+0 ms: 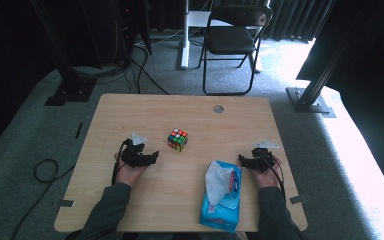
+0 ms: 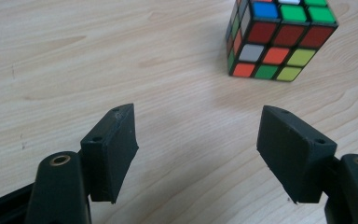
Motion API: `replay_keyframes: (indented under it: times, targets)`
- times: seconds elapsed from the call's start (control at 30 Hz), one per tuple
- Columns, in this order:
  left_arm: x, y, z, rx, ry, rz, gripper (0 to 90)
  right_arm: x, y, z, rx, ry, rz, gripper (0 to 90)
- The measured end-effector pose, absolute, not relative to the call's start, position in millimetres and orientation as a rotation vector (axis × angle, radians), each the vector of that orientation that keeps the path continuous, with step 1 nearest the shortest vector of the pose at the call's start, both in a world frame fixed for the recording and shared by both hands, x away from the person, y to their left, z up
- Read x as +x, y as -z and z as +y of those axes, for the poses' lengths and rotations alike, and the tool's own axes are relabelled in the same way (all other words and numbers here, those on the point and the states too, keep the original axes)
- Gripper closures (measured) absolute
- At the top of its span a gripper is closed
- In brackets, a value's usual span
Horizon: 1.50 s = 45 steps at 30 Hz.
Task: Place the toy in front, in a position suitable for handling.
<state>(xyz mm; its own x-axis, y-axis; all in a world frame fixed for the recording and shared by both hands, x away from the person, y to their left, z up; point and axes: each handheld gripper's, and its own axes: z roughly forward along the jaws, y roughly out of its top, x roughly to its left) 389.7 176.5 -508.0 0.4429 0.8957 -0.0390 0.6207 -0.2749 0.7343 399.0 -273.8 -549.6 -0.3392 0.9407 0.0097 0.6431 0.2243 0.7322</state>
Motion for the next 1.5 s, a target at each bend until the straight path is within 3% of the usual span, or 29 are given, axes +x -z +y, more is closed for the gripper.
replay_keyframes:
  times: [1.5]
  targets:
    - [430.7,498.6,105.9,2.04,-0.435,1.154,21.1,399.0,549.6,-273.8,1.459,-0.908,2.065,19.7]
